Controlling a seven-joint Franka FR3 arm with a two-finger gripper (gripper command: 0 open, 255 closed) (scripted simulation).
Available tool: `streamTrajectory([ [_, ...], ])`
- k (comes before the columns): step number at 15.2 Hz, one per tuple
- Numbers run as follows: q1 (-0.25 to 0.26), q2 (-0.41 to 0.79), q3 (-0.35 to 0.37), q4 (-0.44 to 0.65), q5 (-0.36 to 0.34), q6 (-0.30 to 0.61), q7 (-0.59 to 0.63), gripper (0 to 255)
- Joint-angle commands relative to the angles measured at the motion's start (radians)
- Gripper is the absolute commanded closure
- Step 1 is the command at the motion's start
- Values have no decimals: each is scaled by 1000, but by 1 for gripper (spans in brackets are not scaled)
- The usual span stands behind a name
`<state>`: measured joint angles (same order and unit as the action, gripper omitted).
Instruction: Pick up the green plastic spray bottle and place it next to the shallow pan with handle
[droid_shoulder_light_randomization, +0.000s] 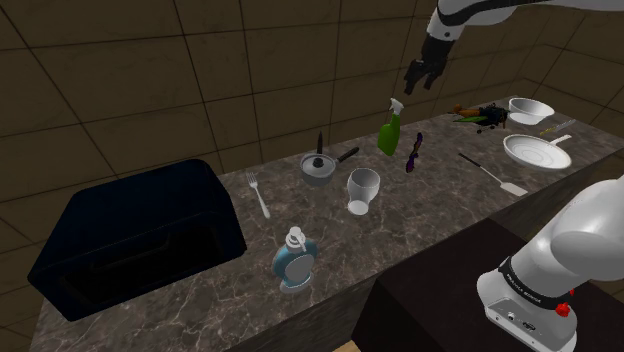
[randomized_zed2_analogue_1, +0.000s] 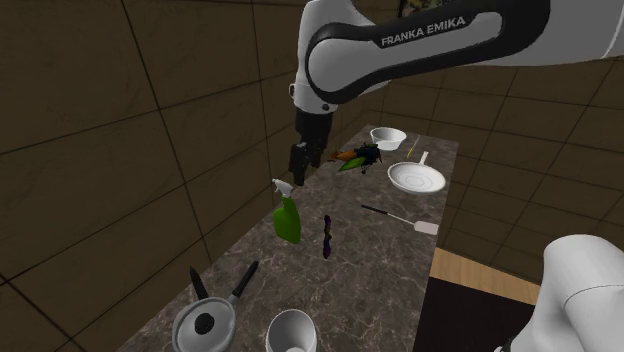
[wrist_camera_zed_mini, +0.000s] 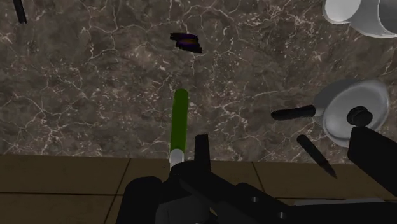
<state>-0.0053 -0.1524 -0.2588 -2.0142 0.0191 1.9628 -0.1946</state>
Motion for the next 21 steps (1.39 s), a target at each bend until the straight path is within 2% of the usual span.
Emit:
streamTrajectory([
  [1,-8,73,-19,48,19,15,-34,0],
  [7,-44,312,-51,237,98,31,-123,0],
  [12,-97,523,-53,442,163,8,-180,0],
  [21,-97,556,-45,388,177,94,-190,0],
])
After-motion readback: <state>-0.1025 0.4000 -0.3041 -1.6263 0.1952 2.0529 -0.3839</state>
